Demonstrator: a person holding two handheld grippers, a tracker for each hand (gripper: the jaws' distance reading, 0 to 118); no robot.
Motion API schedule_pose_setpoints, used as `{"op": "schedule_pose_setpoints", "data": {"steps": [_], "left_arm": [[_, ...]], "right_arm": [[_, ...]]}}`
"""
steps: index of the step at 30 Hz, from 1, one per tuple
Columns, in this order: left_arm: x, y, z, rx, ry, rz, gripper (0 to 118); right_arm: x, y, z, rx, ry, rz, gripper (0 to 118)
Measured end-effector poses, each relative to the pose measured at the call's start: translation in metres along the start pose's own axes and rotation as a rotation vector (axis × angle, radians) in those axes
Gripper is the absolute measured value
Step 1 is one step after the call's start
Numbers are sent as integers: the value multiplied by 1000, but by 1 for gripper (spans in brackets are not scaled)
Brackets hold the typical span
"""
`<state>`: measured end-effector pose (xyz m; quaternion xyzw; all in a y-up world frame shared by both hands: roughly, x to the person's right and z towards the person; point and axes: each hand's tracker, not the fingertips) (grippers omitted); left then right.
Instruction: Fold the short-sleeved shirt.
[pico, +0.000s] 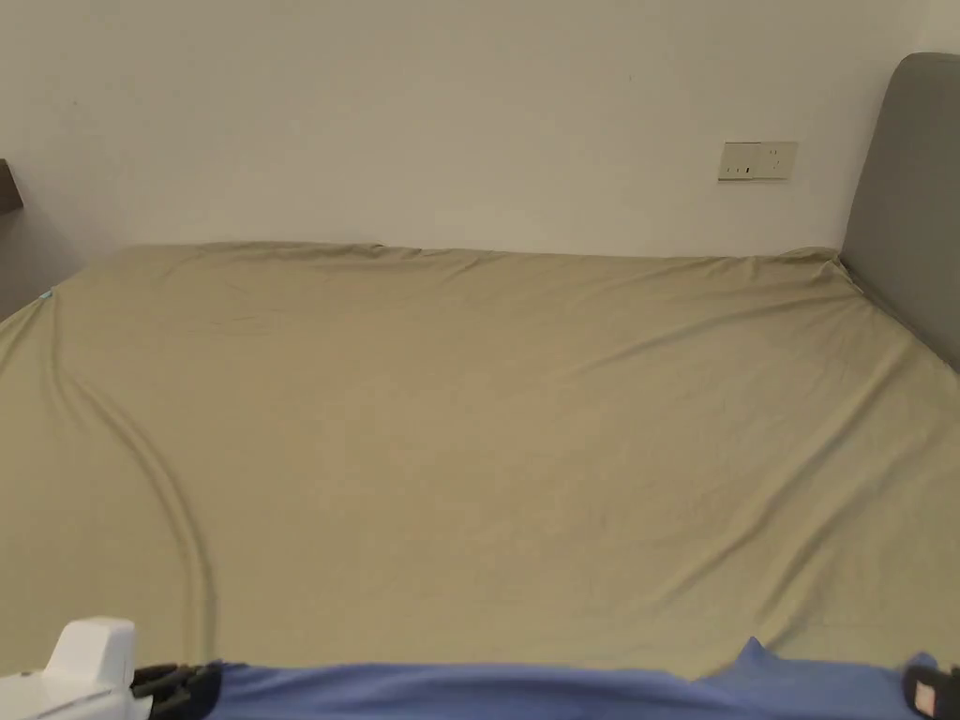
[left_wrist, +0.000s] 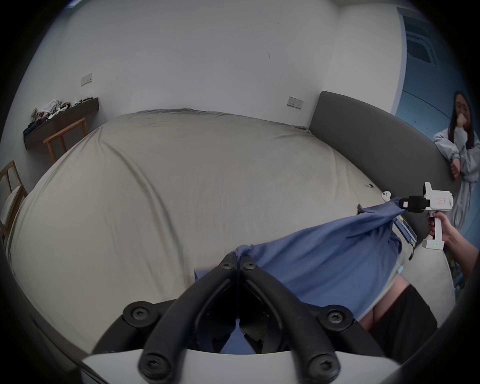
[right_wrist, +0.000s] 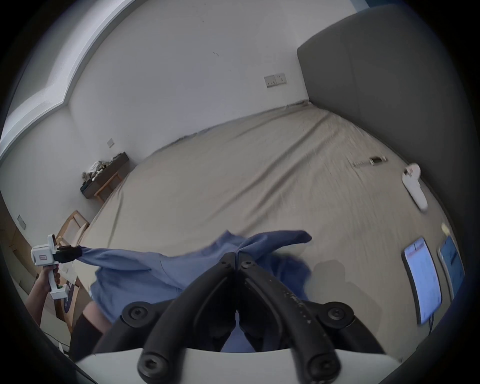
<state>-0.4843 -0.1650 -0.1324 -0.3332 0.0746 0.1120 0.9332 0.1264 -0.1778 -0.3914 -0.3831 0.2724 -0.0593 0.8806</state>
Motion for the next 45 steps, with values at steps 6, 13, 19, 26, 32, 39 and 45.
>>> {"op": "schedule_pose_setpoints", "data": {"steps": [6, 13, 19, 26, 32, 39, 45], "left_arm": [[1, -72, 11, -99, -18, 47, 0], [-9, -92, -3, -106, 35, 117, 0], [-6, -82, 17, 7, 103, 115, 118], [45, -52, 141, 428, 121, 2, 118], [74, -57, 162, 546, 197, -77, 16], [26, -51, 102, 232, -91, 87, 0], [-84, -41, 34, 26, -323, 440, 5]], "right_arm": [[28, -79, 16, -67, -37, -141, 2], [21, -105, -13, -108, -85, -91, 2], [35, -99, 5, 38, -203, -84, 118], [-61, -81, 137, 644, -233, 170, 118], [-142, -70, 152, 717, -225, 338, 76], [-149, -66, 146, 663, -125, 280, 2], [-138, -66, 151, 634, -125, 245, 2]]}}
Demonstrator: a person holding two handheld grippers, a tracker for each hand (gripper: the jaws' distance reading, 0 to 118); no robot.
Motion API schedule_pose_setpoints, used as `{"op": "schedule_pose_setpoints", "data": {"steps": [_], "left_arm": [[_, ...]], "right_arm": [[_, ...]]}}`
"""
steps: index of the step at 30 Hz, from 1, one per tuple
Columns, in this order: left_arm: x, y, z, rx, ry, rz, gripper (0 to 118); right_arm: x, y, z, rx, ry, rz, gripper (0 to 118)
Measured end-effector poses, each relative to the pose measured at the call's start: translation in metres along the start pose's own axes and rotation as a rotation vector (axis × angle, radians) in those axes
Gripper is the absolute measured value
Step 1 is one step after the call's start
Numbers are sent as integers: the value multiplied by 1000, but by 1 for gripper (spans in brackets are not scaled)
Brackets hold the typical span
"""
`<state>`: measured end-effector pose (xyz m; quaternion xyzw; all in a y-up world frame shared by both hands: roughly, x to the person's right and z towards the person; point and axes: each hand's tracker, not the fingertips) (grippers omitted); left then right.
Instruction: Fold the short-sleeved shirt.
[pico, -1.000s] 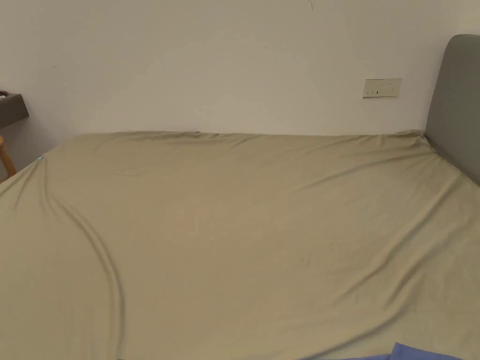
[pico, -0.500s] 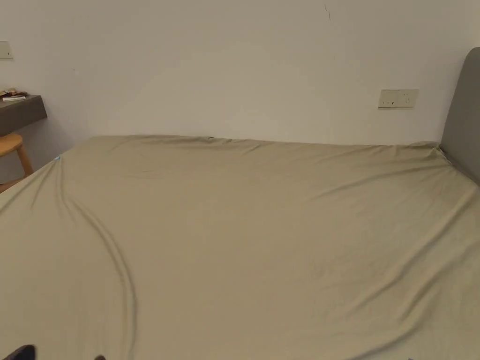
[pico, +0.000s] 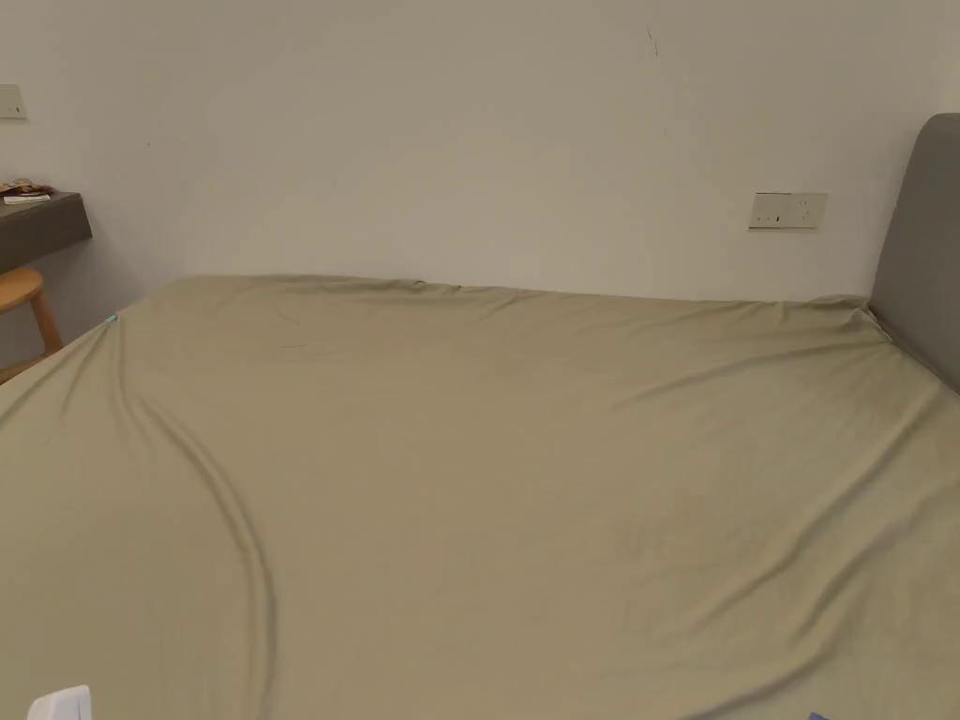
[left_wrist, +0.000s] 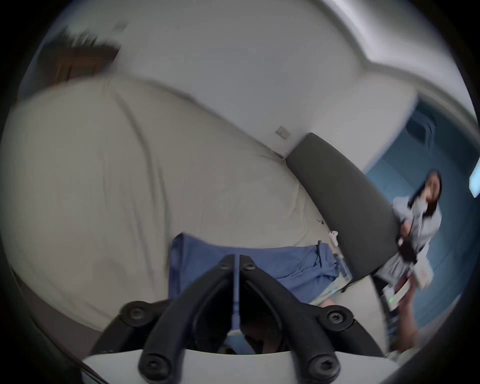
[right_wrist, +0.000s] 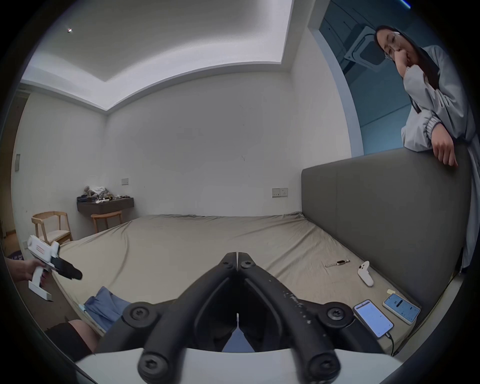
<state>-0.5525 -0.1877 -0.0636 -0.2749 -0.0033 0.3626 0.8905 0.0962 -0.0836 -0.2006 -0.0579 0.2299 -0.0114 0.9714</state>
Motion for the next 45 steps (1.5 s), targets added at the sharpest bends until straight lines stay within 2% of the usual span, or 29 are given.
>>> {"op": "schedule_pose_setpoints", "data": {"steps": [1, 2, 3, 4, 5, 6, 7, 8, 9, 10, 12, 14, 17, 19, 20, 21, 22, 23, 24, 26, 29, 33, 36, 40, 43, 45], "left_arm": [[-14, 7, -10, -53, 15, 47, 21], [-19, 9, -18, -95, 26, 39, 53], [-22, 7, -24, -99, 1, 15, 91], [-21, 3, -28, -127, -51, -36, 118], [-21, 0, -29, -165, -78, -89, 115], [-28, 2, -36, -135, -135, -49, 117], [-37, 2, -47, -172, -87, 4, 118], [-91, 4, -55, -218, -26, 30, 118], [-105, 2, -59, -227, 16, 45, 118], [-118, 1, -64, -235, -1, 38, 118], [-83, -17, -77, -231, -21, 61, 118], [-78, -18, -85, -184, -87, 61, 118], [-74, -3, -89, -183, -106, 93, 118], [-65, -1, -95, -237, -178, 98, 118], [-86, -3, -113, -267, -196, 114, 115], [-88, -2, -118, -296, -208, 128, 98], [-87, -3, -124, -310, -155, 84, 50], [-88, -4, -131, -320, -72, 28, 10], [-54, -34, -136, -338, -27, 34, 12], [-60, -39, -130, -274, -120, 135, 12], [-60, -37, -109, -202, -82, 188, 12], [-65, -23, -80, -184, -78, 174, 11], [-58, -7, -57, -123, -64, 69, 11], [-66, 20, -14, -26, 27, 98, 11], [-69, 27, 0, -70, 112, 61, 11], [-33, 19, 2, -106, 88, 26, 11]], "right_arm": [[-3, 1, 2, 0, -1, 8, 2], [-3, 1, 2, -5, -5, 9, 2], [-3, 1, 3, -10, -11, 4, 2], [-3, 1, 3, -13, -13, -2, 2], [-7, 3, 4, -13, -13, 1, 2], [-9, 4, 4, -17, -18, -8, 2], [-10, 6, 4, -19, -22, -11, 2], [-12, 7, 5, -17, -22, -9, 2], [-9, 5, 6, -12, -22, -14, 2], [-9, 7, 6, -12, -24, -12, 2], [-10, 9, 7, -8, -26, -5, 2], [-14, 12, 7, -7, -32, 4, 2], [-15, 12, 7, -8, -32, 0, 2], [-16, 12, 7, -7, -34, 3, 2], [-16, 12, 7, -6, -31, -2, 2], [-17, 11, 6, -6, -31, -2, 2], [-18, 10, 5, -7, -36, -4, 2], [-17, 9, 5, -11, -35, -18, 2], [-15, 8, 4, -13, -29, -35, 2], [-18, 7, 3, -15, -33, -40, 2], [-13, 1, 4, -14, -30, -37, 2], [-15, 1, 4, -16, -30, -17, 2], [-13, 0, 5, -15, -25, -25, 2], [-10, -2, 10, -5, -27, -41, 2], [-6, -7, 12, -2, -24, -65, 2], [-3, -10, 11, -9, -19, -86, 2]]}}
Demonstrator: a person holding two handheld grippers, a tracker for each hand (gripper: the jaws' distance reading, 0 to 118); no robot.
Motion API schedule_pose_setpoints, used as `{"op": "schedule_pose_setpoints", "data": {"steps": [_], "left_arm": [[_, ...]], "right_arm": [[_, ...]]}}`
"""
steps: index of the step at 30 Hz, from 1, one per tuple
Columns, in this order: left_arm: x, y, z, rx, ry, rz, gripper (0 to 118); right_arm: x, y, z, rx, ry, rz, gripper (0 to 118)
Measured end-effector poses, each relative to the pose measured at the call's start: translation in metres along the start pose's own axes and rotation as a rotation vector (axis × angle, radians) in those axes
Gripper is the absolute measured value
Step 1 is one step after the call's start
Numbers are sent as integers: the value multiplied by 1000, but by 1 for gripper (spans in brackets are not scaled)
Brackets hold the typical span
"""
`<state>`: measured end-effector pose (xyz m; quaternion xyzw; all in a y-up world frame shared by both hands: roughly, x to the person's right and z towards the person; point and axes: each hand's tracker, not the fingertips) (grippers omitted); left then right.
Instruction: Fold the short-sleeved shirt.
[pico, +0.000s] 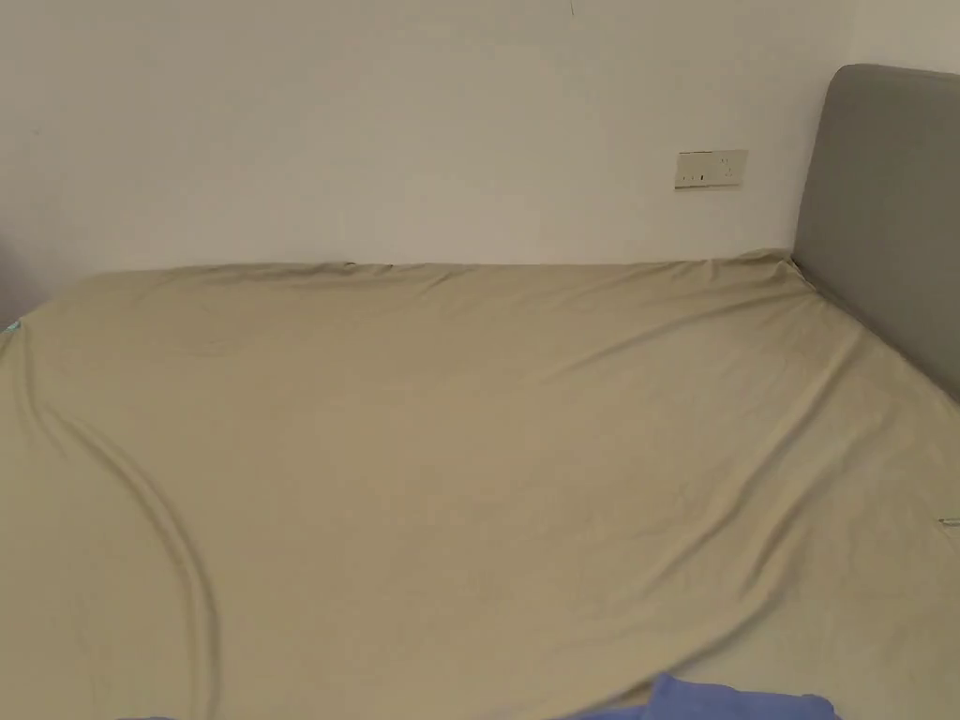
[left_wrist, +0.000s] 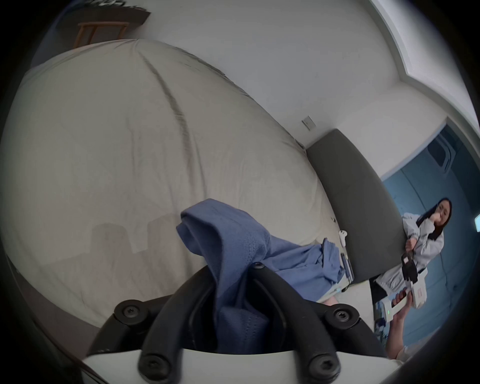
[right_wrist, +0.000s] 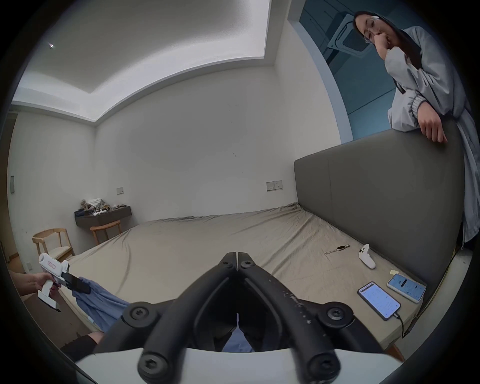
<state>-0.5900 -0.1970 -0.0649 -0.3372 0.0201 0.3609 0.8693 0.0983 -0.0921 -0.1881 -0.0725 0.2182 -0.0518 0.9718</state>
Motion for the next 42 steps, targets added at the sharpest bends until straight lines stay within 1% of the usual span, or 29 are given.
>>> {"op": "schedule_pose_setpoints", "data": {"steps": [2, 3, 5, 6, 7, 9, 11, 12, 14, 15, 17, 19, 22, 24, 25, 26, 27, 28, 30, 32, 34, 35, 36, 37, 38, 39, 40, 41, 42], "left_arm": [[19, -2, -2, 12, -8, -1, 11], [8, 6, -6, 29, -39, 4, 11], [35, 6, -10, 36, -90, -4, 11], [54, 4, -14, 24, -111, -39, 11], [89, 3, -21, 15, -112, -68, 11], [122, -4, -38, -8, -116, -86, 11], [145, -11, -61, -37, -191, -26, 11], [157, -17, -74, -60, -210, -33, 11], [182, -32, -108, -93, -168, -124, 11], [191, -38, -121, -116, -153, -132, 11], [203, -52, -159, -151, -119, -102, 11], [209, -65, -193, -190, -51, -187, 11], [215, -82, -230, -234, -12, -164, 11], [215, -90, -237, -229, 36, -164, 12], [215, -92, -239, -235, 31, -171, 19], [215, -92, -238, -237, 27, -176, 33], [209, -89, -233, -215, -17, -157, 56], [210, -86, -225, -218, -94, -163, 91], [221, -82, -206, -199, -154, -185, 107], [222, -76, -167, -68, -152, -242, 118], [219, -72, -128, 78, -138, -284, 118], [215, -70, -110, 124, -129, -287, 118], [210, -67, -96, 100, -126, -293, 118], [204, -63, -88, 44, -131, -266, 111], [198, -63, -82, 50, -127, -255, 88], [195, -67, -81, 66, -94, -254, 40], [193, -76, -82, 121, 52, -298, 0], [195, -84, -89, 97, 109, -373, 0], [190, -84, -99, 81, 118, -394, 0]], "right_arm": [[2, -3, 0, -4, 2, -28, 2], [2, -4, 0, -7, 6, -36, 2], [4, -4, 2, -5, 9, -41, 2], [5, -3, 3, 0, 9, -41, 2], [7, -2, 6, 6, 11, -46, 2], [11, 1, 9, 17, 10, -58, 2], [17, 2, 13, 29, 4, -70, 2], [21, 1, 15, 34, -1, -77, 2], [27, 1, 19, 39, -9, -93, 2], [30, 1, 21, 38, -10, -101, 2], [33, 0, 25, 39, -20, -119, 2], [38, 0, 29, 35, -27, -130, 2], [42, 1, 35, 34, -40, -141, 2], [43, 3, 39, 37, -50, -142, 2], [45, 4, 40, 32, -51, -145, 2], [47, 5, 41, 30, -51, -150, 2], [48, 5, 42, 32, -54, -152, 2], [49, 5, 43, 33, -60, -152, 2], [50, 5, 42, 32, -65, -151, 2], [51, 5, 40, 28, -64, -157, 2], [49, 4, 37, 28, -59, -162, 2], [47, 4, 36, 27, -52, -163, 2], [45, 4, 33, 24, -43, -163, 2], [43, 4, 31, 22, -39, -164, 2], [40, 3, 30, 23, -30, -168, 2], [38, 2, 29, 21, -20, -170, 2], [39, -1, 26, 18, -14, -172, 2], [37, -2, 25, 18, -8, -175, 2], [35, -2, 25, 18, 1, -181, 2]]}}
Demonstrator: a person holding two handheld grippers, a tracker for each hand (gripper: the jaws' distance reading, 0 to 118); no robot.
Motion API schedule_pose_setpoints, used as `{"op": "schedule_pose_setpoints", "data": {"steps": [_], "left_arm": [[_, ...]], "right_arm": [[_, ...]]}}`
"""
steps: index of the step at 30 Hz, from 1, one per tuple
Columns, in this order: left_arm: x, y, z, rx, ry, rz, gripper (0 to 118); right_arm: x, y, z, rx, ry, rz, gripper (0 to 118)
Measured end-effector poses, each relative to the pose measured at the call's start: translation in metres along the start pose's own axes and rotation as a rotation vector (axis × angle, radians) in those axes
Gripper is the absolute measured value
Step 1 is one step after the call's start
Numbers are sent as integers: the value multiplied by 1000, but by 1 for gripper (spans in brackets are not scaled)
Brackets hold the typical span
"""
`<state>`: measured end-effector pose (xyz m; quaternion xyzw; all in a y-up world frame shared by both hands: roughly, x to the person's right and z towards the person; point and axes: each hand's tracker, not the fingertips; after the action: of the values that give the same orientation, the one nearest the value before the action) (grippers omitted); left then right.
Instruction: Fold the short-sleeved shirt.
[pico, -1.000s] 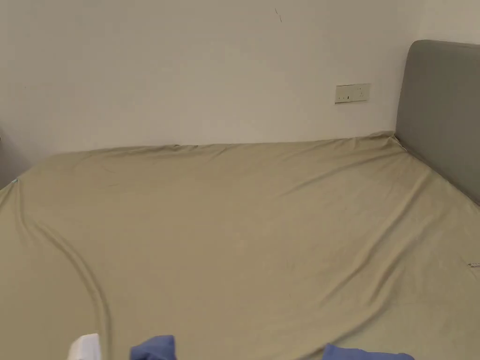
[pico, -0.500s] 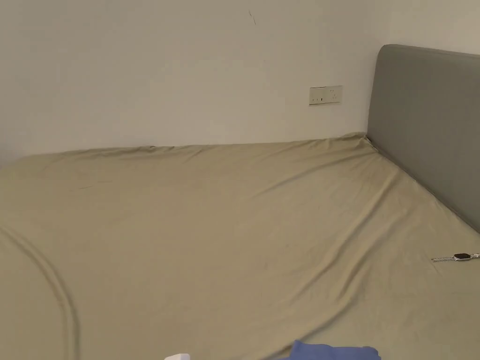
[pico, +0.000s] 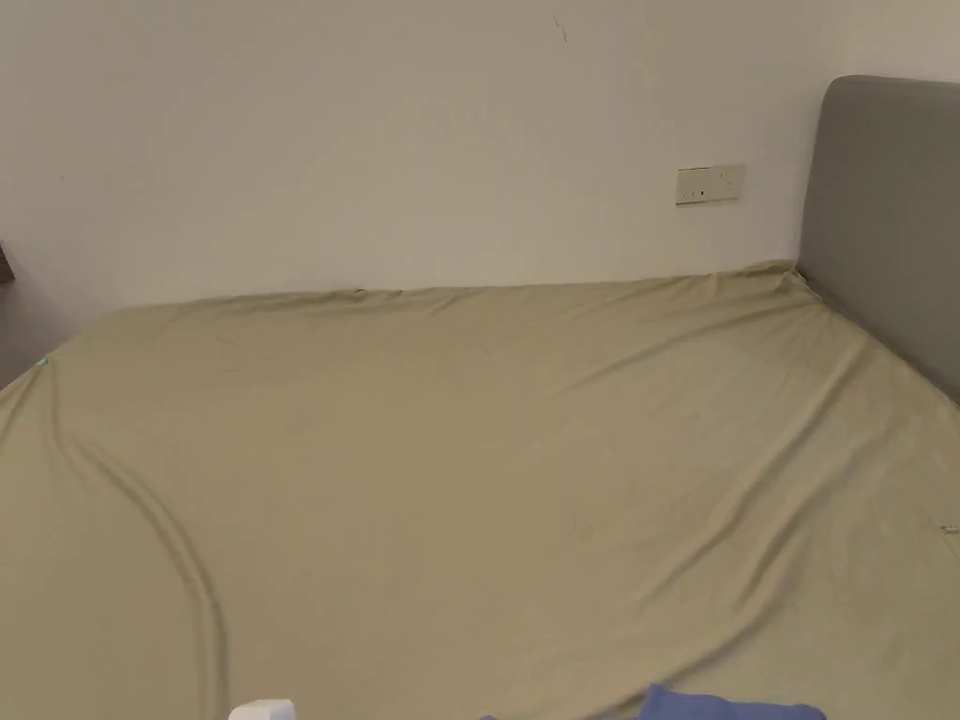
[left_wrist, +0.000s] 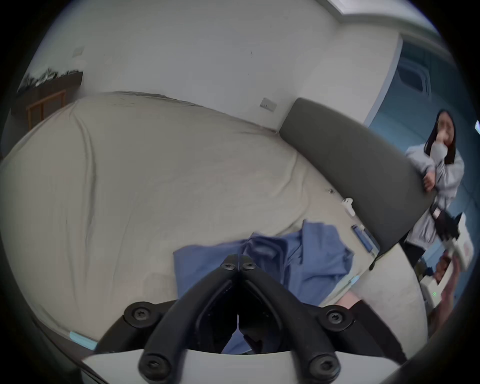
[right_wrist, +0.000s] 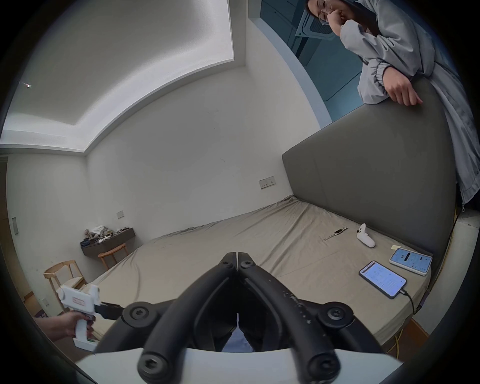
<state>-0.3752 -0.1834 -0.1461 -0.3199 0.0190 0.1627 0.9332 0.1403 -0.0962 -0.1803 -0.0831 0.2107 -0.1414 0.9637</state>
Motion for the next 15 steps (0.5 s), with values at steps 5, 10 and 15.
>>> {"op": "schedule_pose_setpoints", "data": {"steps": [5, 10, 15], "left_arm": [[25, -23, -48, -36, -50, 29, 0], [67, -44, -109, -169, -49, -25, 0], [121, -47, -125, -163, -150, -27, 0]], "right_arm": [[-10, 4, 0, -10, 16, 14, 2], [-4, 12, 8, 7, -8, 25, 2], [0, 15, 18, 12, -28, 34, 2]]}}
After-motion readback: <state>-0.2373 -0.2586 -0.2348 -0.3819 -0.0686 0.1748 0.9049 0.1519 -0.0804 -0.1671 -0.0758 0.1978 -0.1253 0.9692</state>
